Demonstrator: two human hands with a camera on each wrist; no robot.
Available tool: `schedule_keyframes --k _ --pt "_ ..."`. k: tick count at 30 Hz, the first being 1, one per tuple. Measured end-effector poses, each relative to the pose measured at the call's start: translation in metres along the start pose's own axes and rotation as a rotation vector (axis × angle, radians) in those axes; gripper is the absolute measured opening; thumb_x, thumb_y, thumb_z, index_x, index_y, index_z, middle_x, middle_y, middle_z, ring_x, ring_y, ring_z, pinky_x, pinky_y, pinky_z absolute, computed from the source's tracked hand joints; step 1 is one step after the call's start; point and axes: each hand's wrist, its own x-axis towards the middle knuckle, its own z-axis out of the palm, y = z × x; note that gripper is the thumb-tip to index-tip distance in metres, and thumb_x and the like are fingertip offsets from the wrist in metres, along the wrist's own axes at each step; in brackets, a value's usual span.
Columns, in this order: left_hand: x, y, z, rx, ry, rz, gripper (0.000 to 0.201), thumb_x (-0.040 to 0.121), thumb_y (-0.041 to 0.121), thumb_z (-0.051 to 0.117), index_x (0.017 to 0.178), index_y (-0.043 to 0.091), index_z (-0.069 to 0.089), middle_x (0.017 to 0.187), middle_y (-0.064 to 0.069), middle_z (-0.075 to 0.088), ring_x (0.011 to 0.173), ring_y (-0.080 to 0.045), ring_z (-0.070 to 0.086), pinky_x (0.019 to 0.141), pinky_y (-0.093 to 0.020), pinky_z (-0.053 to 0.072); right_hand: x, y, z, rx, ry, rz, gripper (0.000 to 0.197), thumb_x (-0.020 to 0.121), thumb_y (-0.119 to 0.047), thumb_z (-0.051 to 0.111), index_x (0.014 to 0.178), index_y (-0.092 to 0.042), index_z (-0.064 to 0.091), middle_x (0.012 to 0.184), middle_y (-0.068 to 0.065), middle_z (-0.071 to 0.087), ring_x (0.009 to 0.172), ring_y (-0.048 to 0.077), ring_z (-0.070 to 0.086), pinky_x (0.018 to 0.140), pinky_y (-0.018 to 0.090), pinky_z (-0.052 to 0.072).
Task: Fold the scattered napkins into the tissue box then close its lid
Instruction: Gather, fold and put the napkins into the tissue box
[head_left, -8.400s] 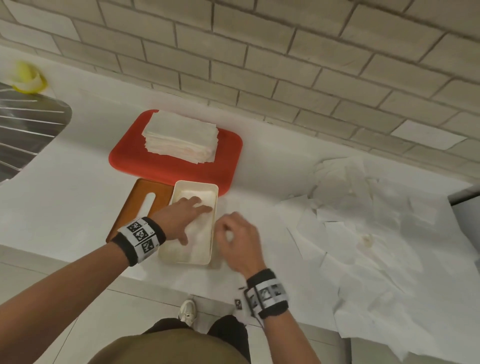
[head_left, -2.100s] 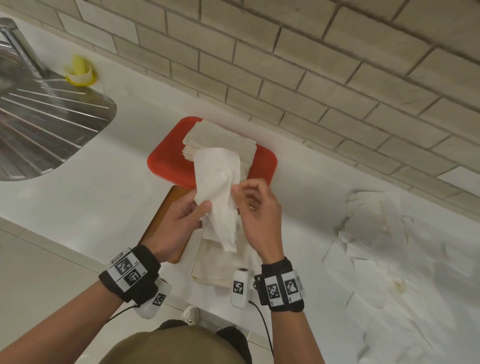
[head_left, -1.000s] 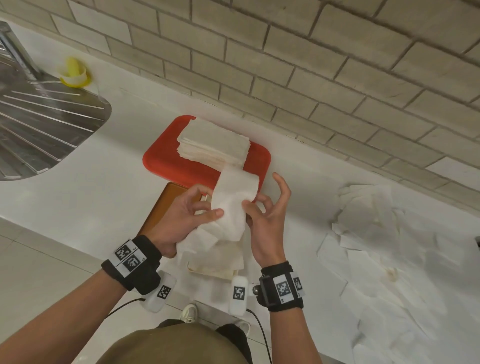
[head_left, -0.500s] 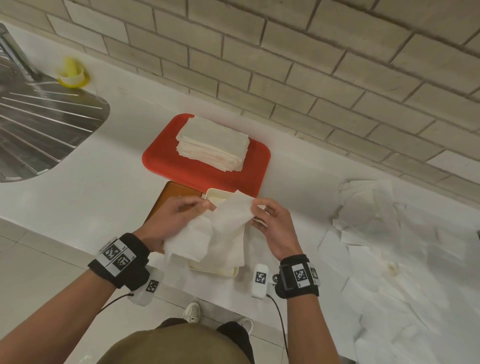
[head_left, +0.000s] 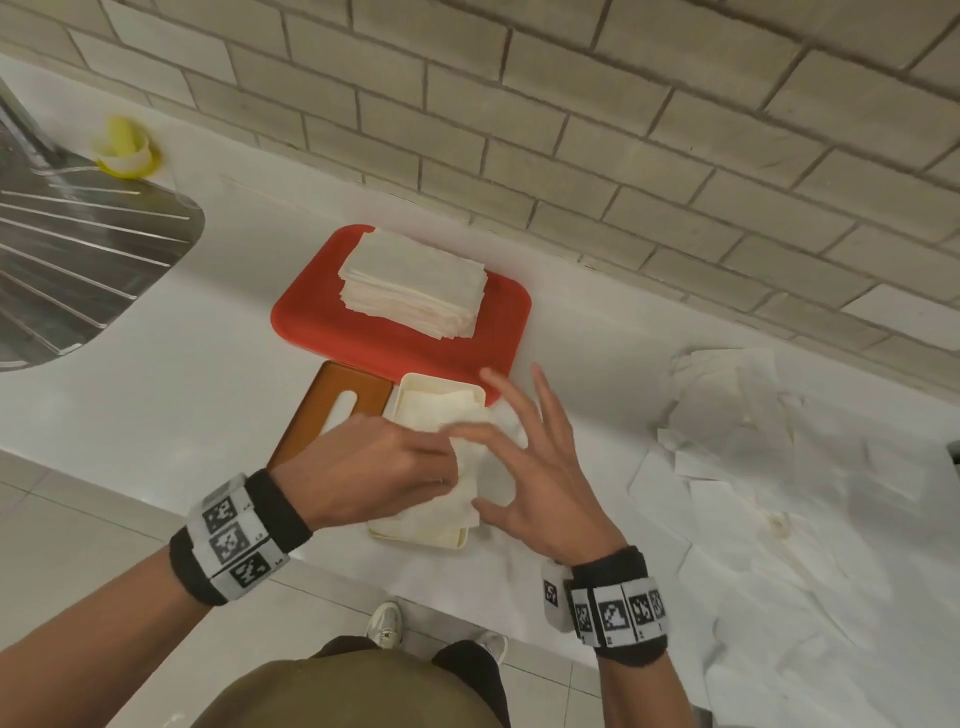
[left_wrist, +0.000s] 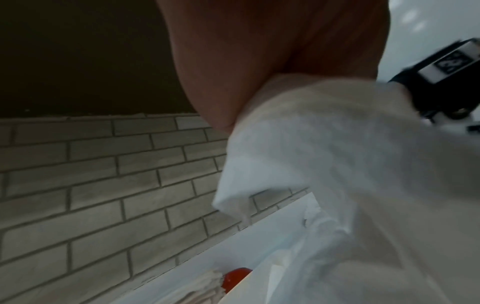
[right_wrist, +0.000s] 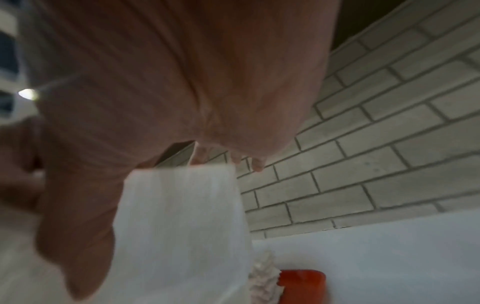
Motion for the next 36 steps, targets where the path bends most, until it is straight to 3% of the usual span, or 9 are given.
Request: schedule_keyframes --k 3,8,12,15,19,22,27,32,36 --pt "-0.015 0.011 0.008 -0.028 -0.051 -0.050 0.018 0.107 0.048 0.054 0.110 0.034 0.066 0.093 0.016 0.073 0.053 -0.010 0.055 0.052 -0.017 0.024 -0.016 0.025 0.019 0.000 0.007 -0.030 0.022 0.085 -0.037 0.087 0.102 -0.036 0.073 0.152 -0.020 0.055 0.164 0.018 0.021 0.131 0.059 0.020" --pt "-0.054 0.006 0.054 -0.268 -0.075 -0.371 0.041 0.100 0.069 0.052 0.127 0.041 0.064 0.118 0.022 0.077 0.075 -0.004 0.073 0.064 -0.021 0.058 -0.055 0.031 0.052 0.300 0.101 0.147 0.024 0.090 -0.039 0.087 0.110 -0.029 0.078 0.118 -0.026 0.074 0.127 -0.018 0.053 0.124 0.021 0.027" --pt "-0.064 0.004 0.060 -0.558 0.039 -0.584 0.013 0.101 0.040 0.071 0.113 0.041 0.068 0.106 0.031 0.072 0.087 0.014 0.066 0.073 -0.010 0.051 -0.059 0.022 0.049 0.566 0.101 0.354 0.039 0.087 -0.027 0.093 0.119 -0.029 0.071 0.123 -0.020 0.073 0.121 0.007 0.068 0.105 0.026 0.050" --pt "-0.069 0.001 0.057 -0.791 0.094 -0.777 0.009 0.101 0.031 0.073 0.109 0.033 0.068 0.103 0.020 0.079 0.098 -0.002 0.074 0.083 -0.022 0.060 -0.052 0.026 0.045 0.743 0.182 0.555 0.050 0.089 -0.022 0.090 0.130 -0.029 0.062 0.123 -0.016 0.075 0.114 0.010 0.073 0.099 0.031 0.058" --pt "-0.064 0.000 0.054 -1.056 0.228 -1.001 0.030 0.102 0.027 0.071 0.077 0.040 0.059 0.084 0.006 0.076 0.082 -0.015 0.075 0.066 -0.025 0.057 -0.037 0.026 0.061 0.856 0.221 0.745 0.045 0.096 -0.026 0.083 0.132 -0.029 0.056 0.110 -0.004 0.082 0.102 0.018 0.078 0.099 0.049 0.060" --pt "-0.059 0.001 0.053 -1.168 0.300 -1.108 0.016 0.098 0.035 0.075 0.102 0.034 0.060 0.096 -0.005 0.078 0.086 -0.025 0.077 0.066 -0.029 0.060 -0.031 0.020 0.076 0.933 0.291 0.843 0.039 0.099 -0.028 0.079 0.131 -0.031 0.056 0.110 -0.006 0.081 0.104 0.020 0.076 0.101 0.053 0.059" --pt "-0.062 0.004 0.057 -1.024 0.228 -1.066 0.060 0.084 0.027 0.090 0.128 0.034 0.050 0.093 -0.008 0.079 0.090 -0.024 0.079 0.076 -0.037 0.065 -0.029 0.008 0.081 1.168 0.470 0.927 0.030 0.104 -0.016 0.071 0.130 -0.023 0.057 0.109 0.001 0.082 0.114 0.029 0.074 0.103 0.052 0.059" --pt "-0.063 0.004 0.054 -0.998 0.271 -1.054 0.031 0.096 0.026 0.080 0.120 0.033 0.063 0.101 -0.003 0.080 0.095 -0.021 0.078 0.081 -0.040 0.065 -0.031 0.009 0.079 0.932 0.423 0.830 0.054 0.100 -0.040 0.076 0.144 -0.049 0.045 0.114 -0.002 0.078 0.108 0.014 0.074 0.103 0.053 0.059" --pt "-0.060 0.006 0.051 -0.987 0.261 -1.019 0.016 0.105 0.018 0.067 0.103 0.028 0.080 0.110 0.005 0.079 0.104 -0.017 0.074 0.095 -0.044 0.060 -0.039 -0.001 0.072 0.063 0.262 0.487 0.069 0.084 -0.063 0.080 0.146 -0.052 0.052 0.161 0.003 0.037 0.153 0.024 0.034 0.124 0.056 0.033"
